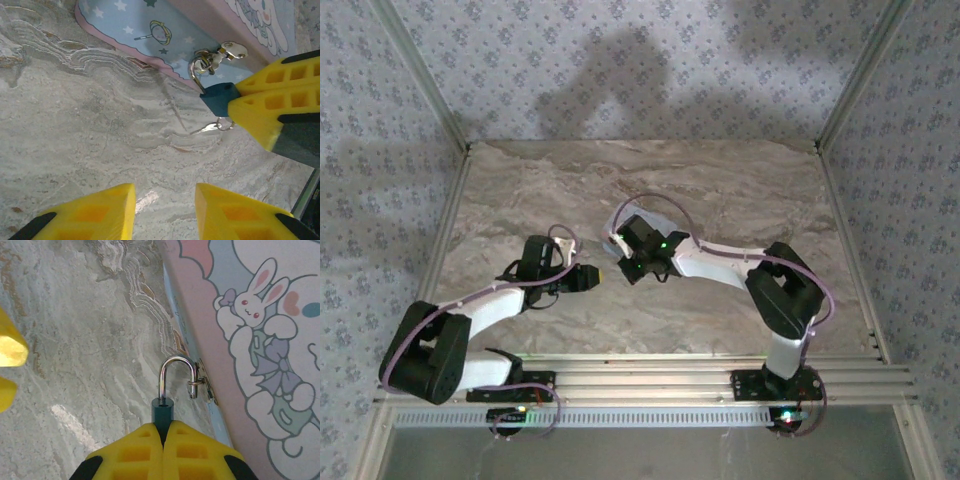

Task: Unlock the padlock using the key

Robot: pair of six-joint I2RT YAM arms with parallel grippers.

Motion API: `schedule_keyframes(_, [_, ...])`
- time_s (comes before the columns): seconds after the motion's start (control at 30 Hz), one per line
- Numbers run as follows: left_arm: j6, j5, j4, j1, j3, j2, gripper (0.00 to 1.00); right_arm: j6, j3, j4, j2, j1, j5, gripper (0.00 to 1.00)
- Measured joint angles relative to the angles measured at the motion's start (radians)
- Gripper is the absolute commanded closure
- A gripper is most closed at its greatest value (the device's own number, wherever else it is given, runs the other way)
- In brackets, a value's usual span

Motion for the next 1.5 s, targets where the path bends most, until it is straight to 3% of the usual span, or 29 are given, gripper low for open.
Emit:
schedule_keyframes(0.37, [0.005, -0.004, -0.014, 0.000, 0.000, 0.000, 0.63, -0.034, 0.055, -0.042, 0.003, 0.041, 0.191, 1.00])
schedule_keyframes(1.23, [0.015, -0.037, -0.074, 0.033, -0.019, -0.088, 0.59, -0.153, 0.231, -0.059, 0.134, 0.042, 0.210, 1.00])
schedule_keyframes(1.33, [0.018, -0.061, -0.103, 0.033, -0.019, -0.133, 0.48, -0.152, 0.270, -0.050, 0.142, 0.042, 0.195, 1.00])
schedule_keyframes(1.4, [0.027, -0.083, -0.134, 0.033, -0.019, -0.174, 0.03, -0.148, 0.286, -0.039, 0.139, 0.042, 0.188, 1.00])
schedule_keyframes(1.5, [0.037, -0.129, -0.197, 0.035, -0.016, -0.242, 0.02, -0.125, 0.286, -0.040, 0.121, 0.042, 0.182, 1.00])
